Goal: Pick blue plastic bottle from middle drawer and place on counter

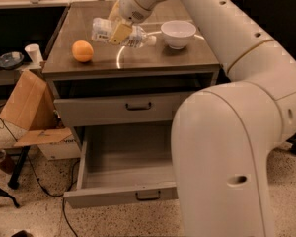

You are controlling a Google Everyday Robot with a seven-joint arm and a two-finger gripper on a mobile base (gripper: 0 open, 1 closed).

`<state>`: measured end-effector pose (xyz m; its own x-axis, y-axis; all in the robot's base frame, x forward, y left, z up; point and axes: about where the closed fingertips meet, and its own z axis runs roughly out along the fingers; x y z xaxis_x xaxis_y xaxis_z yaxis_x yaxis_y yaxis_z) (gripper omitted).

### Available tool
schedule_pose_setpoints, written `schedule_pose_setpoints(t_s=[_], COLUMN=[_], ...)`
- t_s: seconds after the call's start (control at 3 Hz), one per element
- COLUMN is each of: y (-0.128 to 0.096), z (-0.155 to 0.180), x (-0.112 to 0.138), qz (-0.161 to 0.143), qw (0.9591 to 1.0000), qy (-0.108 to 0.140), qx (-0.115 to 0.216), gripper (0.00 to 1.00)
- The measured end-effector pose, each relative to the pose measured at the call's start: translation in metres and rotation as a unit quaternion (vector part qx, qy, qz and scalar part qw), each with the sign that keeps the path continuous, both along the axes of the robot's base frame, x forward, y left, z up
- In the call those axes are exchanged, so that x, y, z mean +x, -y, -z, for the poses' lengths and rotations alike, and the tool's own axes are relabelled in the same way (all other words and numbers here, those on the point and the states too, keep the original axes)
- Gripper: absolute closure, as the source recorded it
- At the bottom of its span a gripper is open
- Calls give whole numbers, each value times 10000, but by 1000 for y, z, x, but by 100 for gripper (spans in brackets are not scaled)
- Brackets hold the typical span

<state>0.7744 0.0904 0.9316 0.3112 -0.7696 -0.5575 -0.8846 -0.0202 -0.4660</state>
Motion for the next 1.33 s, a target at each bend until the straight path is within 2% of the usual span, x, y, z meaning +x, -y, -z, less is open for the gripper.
schedule_pose_setpoints(t_s=[0.33, 0.67, 1.0, 1.33], y=[16, 32, 35, 36], z=[13, 28, 37, 44], x=[18, 32, 39, 41], qz=[456, 864, 1032, 1182], qw=[9986, 9950, 9929, 9902], qy=[-266, -503, -591, -725], qx=[-46, -53, -29, -141], gripper=[100, 73, 50, 27])
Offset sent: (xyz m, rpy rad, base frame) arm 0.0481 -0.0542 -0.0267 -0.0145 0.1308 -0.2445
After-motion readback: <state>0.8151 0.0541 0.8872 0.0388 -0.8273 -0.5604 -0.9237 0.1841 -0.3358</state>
